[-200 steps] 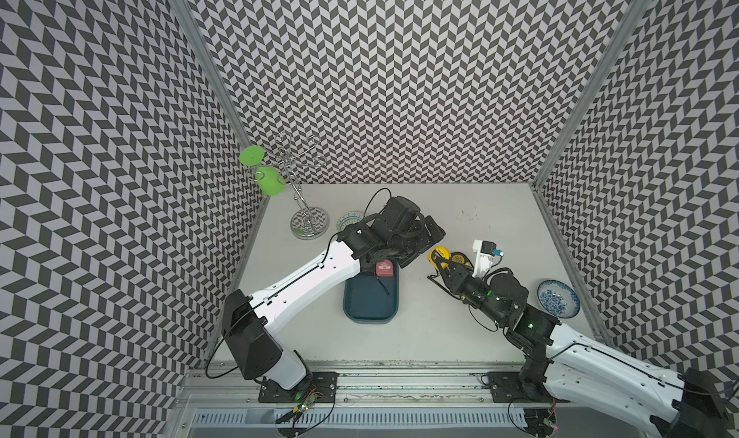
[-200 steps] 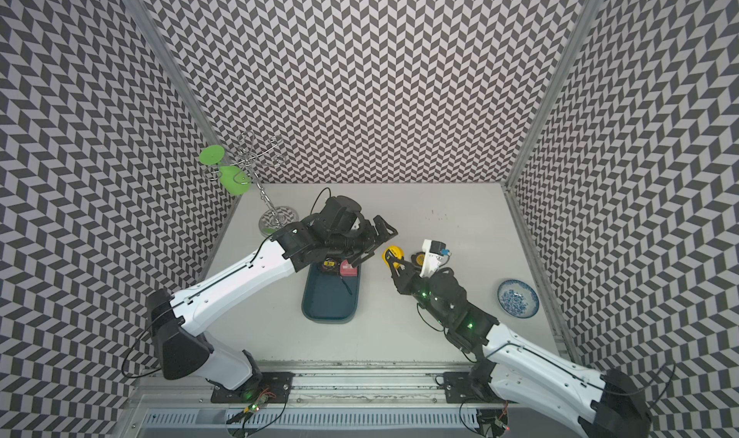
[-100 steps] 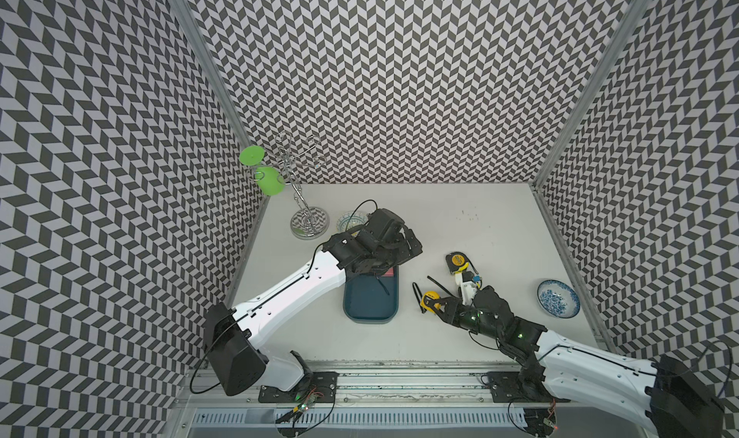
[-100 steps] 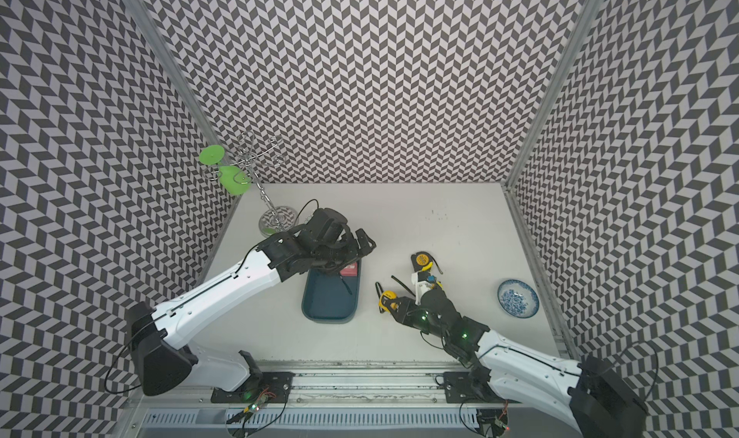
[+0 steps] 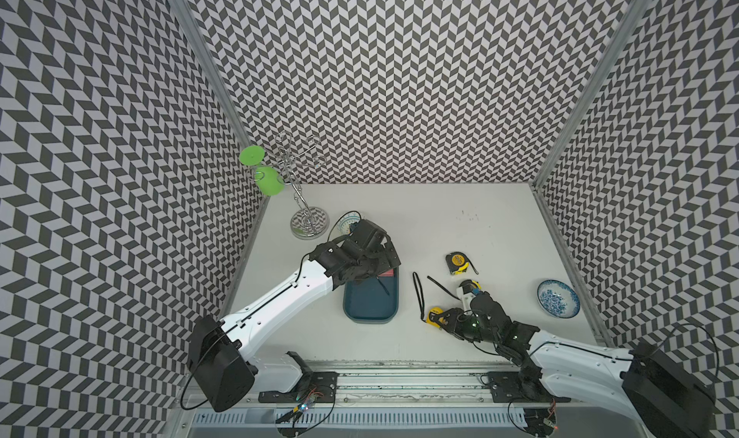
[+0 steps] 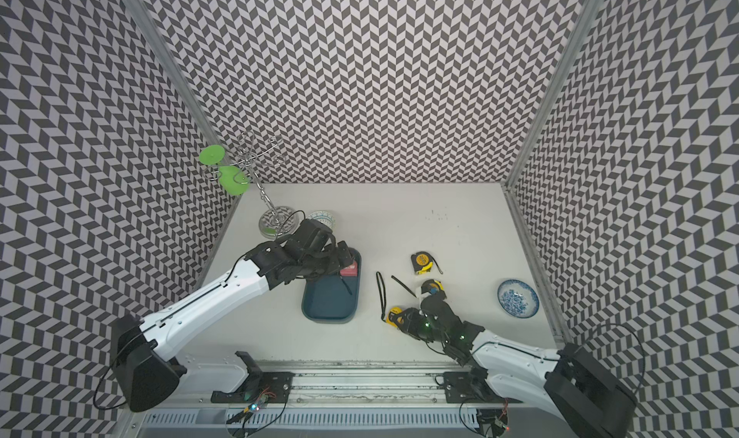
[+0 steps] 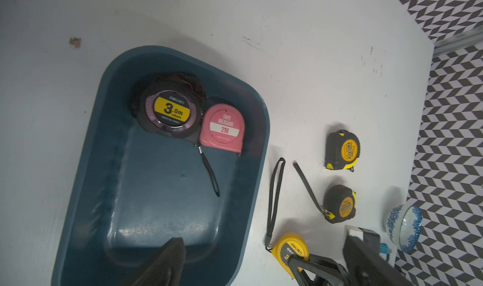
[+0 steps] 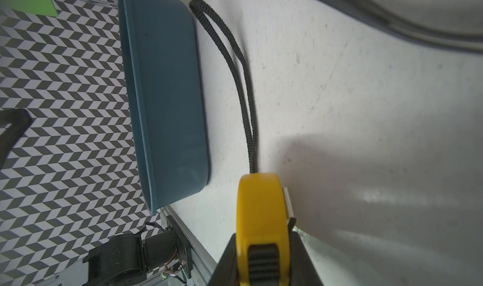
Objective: Take the tape measure out of the storage box
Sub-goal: Place the tape measure at the center of the board.
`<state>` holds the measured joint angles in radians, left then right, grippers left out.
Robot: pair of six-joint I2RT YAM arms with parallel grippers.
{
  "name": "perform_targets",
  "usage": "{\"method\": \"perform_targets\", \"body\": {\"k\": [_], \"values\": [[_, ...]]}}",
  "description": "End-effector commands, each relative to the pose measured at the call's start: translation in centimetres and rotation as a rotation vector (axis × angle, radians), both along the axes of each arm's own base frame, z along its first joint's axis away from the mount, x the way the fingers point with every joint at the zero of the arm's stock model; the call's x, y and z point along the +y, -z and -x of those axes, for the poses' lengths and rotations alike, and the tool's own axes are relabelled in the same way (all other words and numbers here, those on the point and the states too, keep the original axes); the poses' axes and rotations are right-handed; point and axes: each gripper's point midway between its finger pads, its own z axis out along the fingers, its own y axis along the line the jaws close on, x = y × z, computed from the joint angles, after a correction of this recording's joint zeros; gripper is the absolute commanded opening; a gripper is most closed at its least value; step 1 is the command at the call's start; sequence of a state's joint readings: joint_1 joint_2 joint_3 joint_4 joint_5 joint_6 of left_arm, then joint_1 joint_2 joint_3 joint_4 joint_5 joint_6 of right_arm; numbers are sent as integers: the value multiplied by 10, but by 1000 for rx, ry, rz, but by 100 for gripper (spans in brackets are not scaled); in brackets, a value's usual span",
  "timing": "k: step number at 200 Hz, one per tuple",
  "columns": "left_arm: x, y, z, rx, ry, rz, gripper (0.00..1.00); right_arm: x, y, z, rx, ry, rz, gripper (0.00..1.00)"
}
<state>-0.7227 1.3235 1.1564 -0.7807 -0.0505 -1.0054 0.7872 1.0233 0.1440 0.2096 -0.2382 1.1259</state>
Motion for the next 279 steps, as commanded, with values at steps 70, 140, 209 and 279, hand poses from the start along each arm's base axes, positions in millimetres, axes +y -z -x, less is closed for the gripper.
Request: {"method": "perform_targets", "body": {"k": [70,140,209,279], "values": [[13,28,0,45,9,-112,100,-2,-3,0,6,-65,58,58],[10,48,0,115,-27,-78,100,-7,-21,-1,-23,-66,95,75],[16,65,-5,131,-35,-107,100,-10,-41,-3,-62,-71,109,82],[30,88,-17,174,-38,-214,100,-1,-70,-14,-125,-79,86,87]]}}
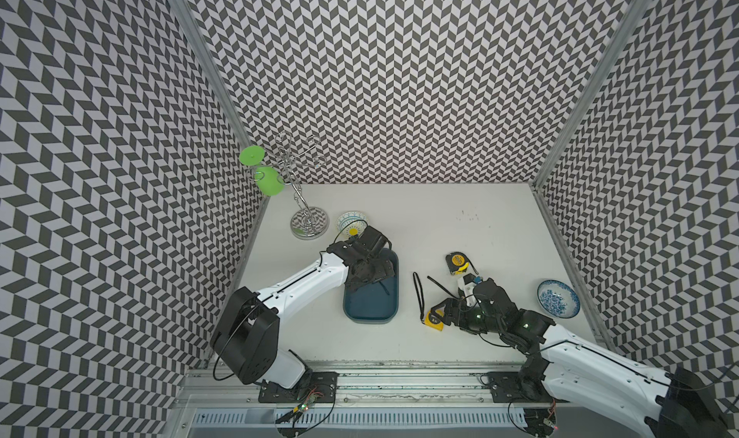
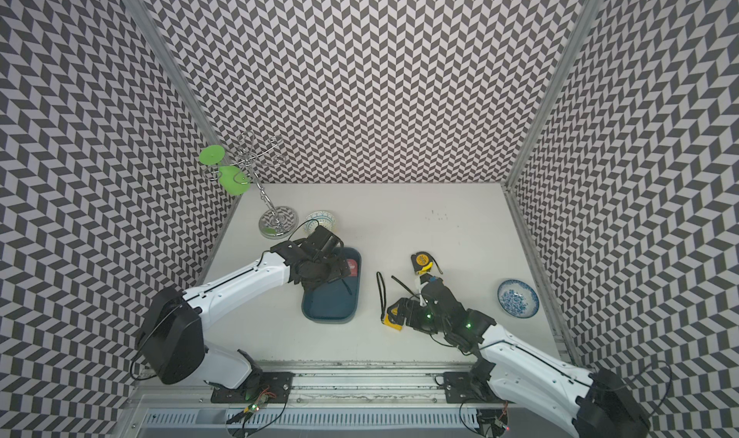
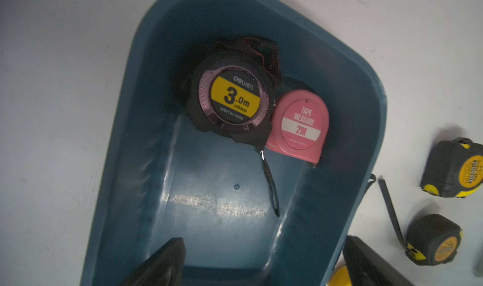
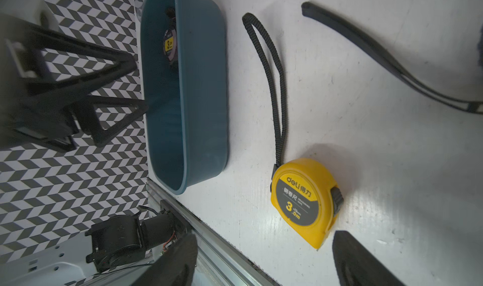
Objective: Take the tape measure out of the storage box
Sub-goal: Place the tape measure at the center of the board, then pick up the tape measure from the storage box.
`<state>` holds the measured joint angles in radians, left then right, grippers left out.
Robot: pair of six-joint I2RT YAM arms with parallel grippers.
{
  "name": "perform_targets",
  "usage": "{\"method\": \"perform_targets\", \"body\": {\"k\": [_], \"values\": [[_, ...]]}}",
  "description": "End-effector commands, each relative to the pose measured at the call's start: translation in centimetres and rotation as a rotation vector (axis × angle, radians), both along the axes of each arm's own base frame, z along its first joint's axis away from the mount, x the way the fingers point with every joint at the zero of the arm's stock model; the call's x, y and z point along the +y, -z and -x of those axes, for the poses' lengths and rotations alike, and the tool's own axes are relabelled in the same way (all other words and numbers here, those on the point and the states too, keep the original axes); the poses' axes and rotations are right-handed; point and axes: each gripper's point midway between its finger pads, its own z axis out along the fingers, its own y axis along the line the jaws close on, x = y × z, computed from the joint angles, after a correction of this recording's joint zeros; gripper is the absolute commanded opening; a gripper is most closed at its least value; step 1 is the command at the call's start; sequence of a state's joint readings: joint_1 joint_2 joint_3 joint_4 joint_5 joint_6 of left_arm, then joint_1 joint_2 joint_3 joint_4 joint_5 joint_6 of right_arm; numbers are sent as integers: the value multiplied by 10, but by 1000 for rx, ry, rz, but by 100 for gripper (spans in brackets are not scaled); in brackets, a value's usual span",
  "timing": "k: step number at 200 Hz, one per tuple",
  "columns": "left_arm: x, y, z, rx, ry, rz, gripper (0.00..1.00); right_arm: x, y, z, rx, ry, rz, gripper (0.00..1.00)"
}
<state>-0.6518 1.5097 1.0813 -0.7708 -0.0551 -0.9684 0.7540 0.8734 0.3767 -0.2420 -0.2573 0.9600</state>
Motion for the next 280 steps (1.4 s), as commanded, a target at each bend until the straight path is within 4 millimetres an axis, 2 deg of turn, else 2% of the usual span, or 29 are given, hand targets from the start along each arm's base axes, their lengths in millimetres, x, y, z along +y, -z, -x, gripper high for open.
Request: {"method": "perform_targets", "body": {"k": [1,34,93,112,175,280], "values": [[4,1,-9,-5,5,-35,100,3,-19,-11,-68,4,-16,87],[1,10,-15,33,-59,12,100,7,-24,-14,-61,-13,-28,90],[-5,-1,-34,43,-278,100,100,16,-41,-23,-38,-81,-78,97],[-3,5,-37,67,-342,103,100,13,-44,-31,-34,-86,-76,100],[3,24,-40,153,-522,118,100,12,-53,-43,-7,-140,-126,100],[17,33,-59,139,-716,123,99,7,-55,-51,1,-130,-159,99]]}}
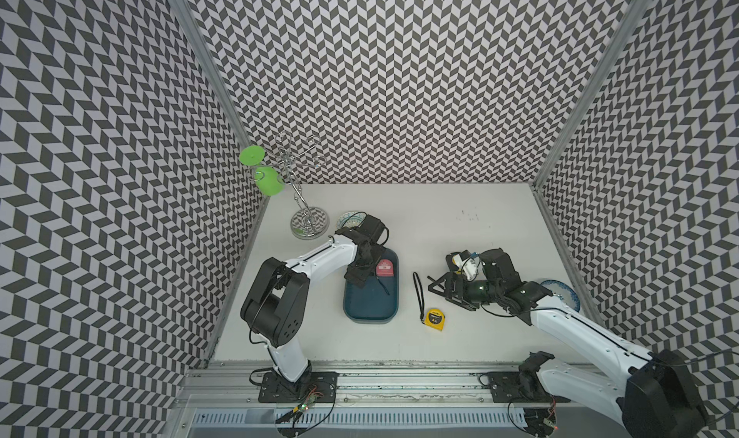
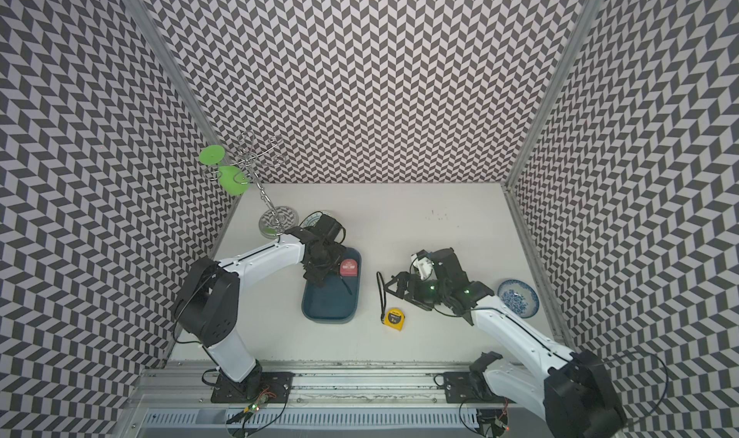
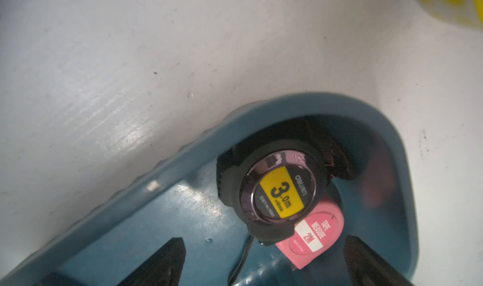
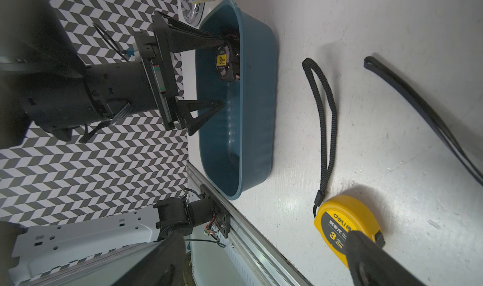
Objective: Take the tape measure out of the storage box
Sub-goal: Pick up the tape measure from the storage box.
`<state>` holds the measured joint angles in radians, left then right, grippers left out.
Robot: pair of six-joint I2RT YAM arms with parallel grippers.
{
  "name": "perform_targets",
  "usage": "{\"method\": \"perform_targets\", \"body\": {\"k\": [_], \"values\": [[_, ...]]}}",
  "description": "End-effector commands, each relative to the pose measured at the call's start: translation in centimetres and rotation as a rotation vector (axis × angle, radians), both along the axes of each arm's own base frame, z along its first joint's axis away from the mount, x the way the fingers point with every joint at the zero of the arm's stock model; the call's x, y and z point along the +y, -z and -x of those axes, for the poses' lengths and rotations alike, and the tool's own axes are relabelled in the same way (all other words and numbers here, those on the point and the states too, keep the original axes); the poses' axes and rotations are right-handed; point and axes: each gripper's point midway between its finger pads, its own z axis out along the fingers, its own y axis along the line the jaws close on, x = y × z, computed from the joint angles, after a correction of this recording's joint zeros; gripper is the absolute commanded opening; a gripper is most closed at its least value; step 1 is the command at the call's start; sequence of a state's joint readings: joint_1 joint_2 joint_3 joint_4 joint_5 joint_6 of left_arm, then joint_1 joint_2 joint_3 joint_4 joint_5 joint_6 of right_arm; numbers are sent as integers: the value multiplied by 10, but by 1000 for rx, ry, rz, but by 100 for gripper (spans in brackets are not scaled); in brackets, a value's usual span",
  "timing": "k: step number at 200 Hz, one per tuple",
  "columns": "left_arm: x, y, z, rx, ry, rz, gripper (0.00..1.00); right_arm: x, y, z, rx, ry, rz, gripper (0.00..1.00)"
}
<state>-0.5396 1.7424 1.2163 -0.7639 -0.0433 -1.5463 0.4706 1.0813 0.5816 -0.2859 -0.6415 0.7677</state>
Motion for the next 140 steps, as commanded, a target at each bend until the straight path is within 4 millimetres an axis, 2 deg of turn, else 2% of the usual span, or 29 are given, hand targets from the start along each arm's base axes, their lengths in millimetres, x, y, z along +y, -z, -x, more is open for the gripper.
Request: {"method": "perform_targets", "body": {"k": [1,63,109,140], "values": [[4,-2,-10,-13,-63,-15,99,2,-13,-8,-46,-10,-29,100],[10,5,-22,-3,-114,-52,99,-5,-14,-13,-43,3,-32,100],[22,4,-23,-6,-167,-97,98,-9,-11,-15,-35,7,-32,99],[26,13,-20,23,-177,-112,98,-9,-10,-17,-33,5,-37,100]]}}
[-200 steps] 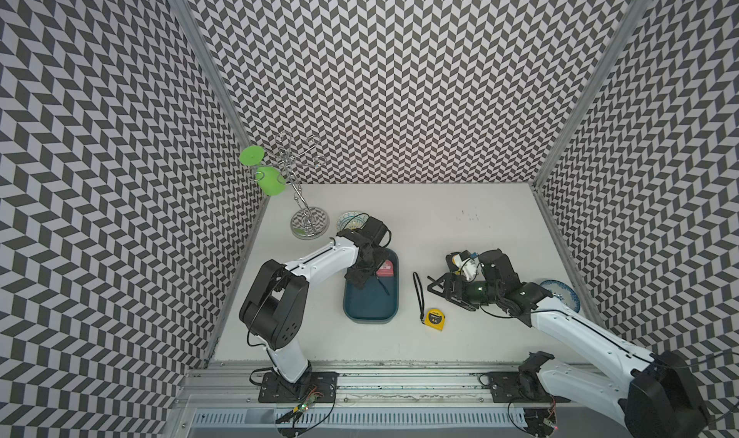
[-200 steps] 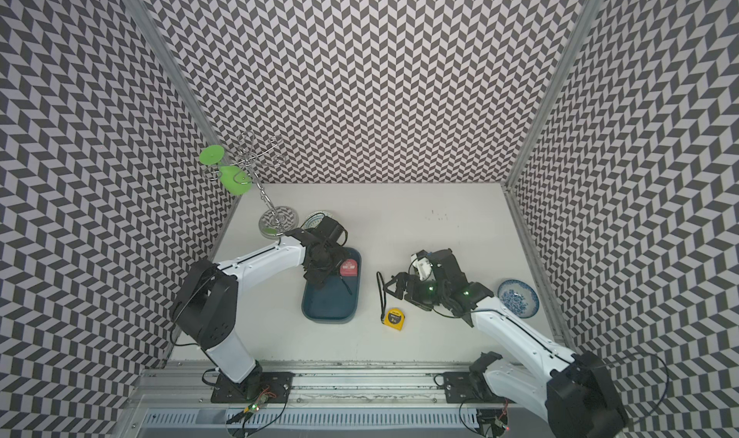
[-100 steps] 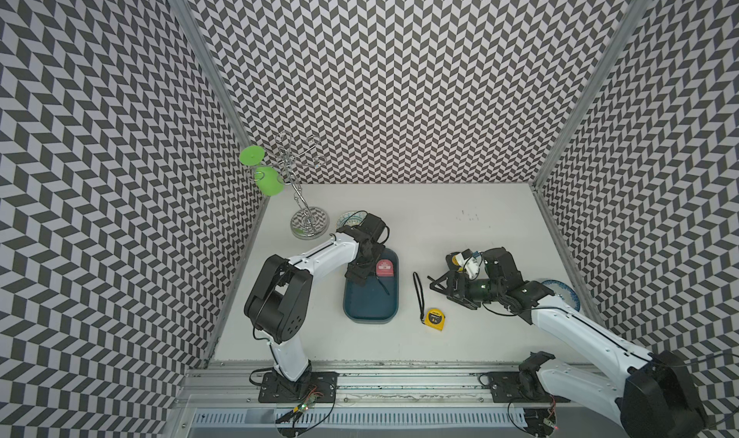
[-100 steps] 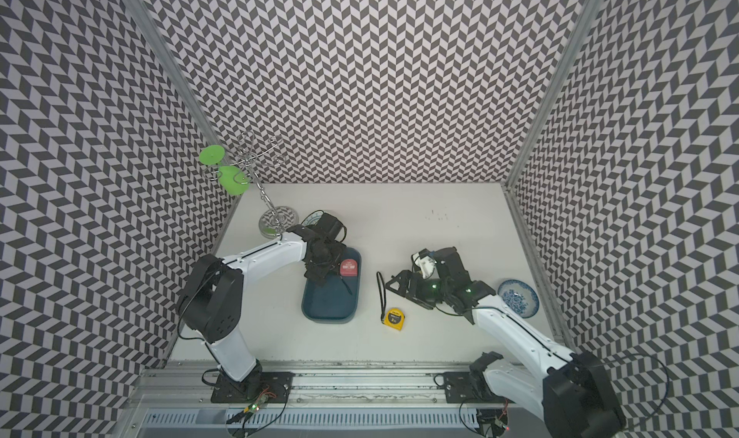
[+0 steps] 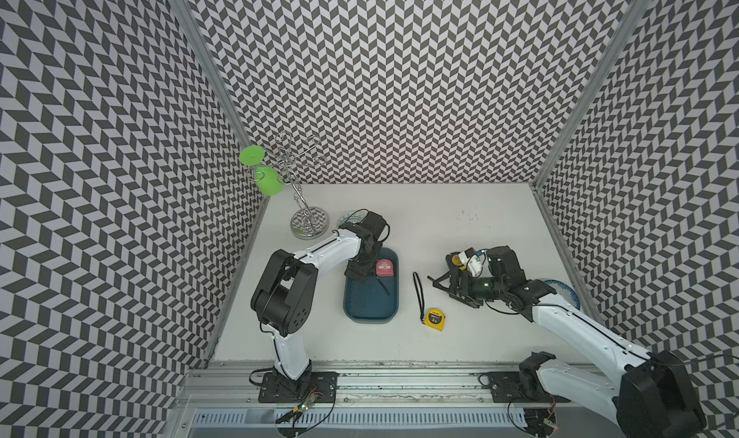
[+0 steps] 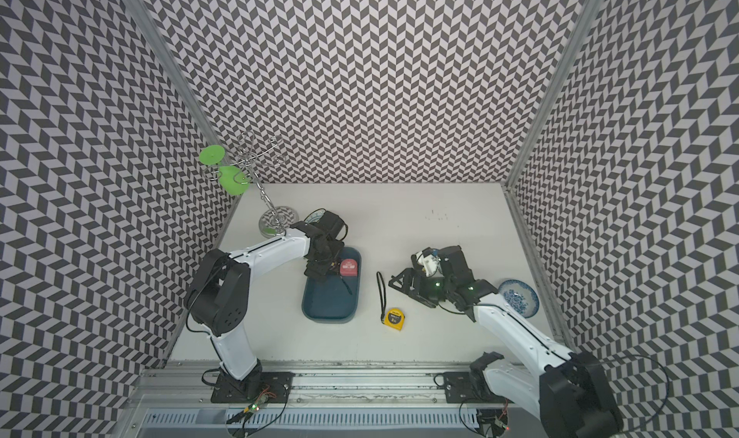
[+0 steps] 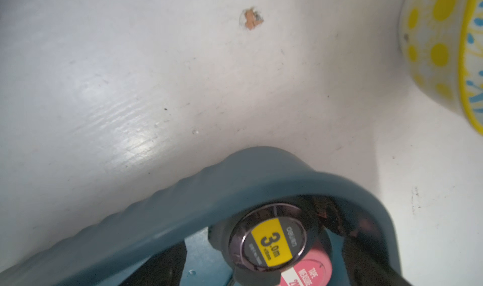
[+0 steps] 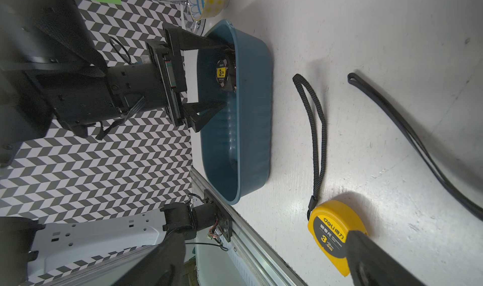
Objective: Take the tape measure out of the storage box
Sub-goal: Pick up the tape measure from the storage box.
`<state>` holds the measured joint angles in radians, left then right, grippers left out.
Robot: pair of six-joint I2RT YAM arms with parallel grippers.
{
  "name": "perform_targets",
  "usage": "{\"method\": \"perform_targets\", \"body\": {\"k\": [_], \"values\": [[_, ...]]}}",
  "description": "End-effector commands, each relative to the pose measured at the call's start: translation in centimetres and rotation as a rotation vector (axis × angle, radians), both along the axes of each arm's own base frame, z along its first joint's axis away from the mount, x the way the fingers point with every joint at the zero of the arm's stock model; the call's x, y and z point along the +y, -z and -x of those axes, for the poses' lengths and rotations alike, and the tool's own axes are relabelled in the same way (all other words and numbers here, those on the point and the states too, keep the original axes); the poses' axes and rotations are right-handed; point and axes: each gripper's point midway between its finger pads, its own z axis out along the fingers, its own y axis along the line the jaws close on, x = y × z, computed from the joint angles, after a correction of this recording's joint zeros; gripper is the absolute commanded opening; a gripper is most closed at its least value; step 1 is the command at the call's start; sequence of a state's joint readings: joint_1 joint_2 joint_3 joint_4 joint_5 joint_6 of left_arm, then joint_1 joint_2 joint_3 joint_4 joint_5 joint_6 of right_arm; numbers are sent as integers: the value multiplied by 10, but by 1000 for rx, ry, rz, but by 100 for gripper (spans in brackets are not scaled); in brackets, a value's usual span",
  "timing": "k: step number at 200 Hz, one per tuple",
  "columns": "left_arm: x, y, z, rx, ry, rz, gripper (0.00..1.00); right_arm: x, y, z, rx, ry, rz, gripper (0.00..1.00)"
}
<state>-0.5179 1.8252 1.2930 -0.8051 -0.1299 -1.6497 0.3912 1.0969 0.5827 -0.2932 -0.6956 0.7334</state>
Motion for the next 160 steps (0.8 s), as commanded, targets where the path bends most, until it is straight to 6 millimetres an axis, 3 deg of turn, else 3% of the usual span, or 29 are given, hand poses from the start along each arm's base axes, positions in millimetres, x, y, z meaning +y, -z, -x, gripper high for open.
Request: {"method": "perform_targets", "body": {"k": [1,55,113,160], "values": [[10,6,-1,21,-35,-41,98,3,-11,-7,-41,-18,-19,100],[9,19,2,56,-30,-35,95,3,-9,-10,-35,-20,-19,100],[5,30,17,103,-8,-17,80,2,-7,-10,-33,-16,-21,99],[7,40,17,120,-5,-28,73,2,-8,-9,-36,-13,-21,99]]}}
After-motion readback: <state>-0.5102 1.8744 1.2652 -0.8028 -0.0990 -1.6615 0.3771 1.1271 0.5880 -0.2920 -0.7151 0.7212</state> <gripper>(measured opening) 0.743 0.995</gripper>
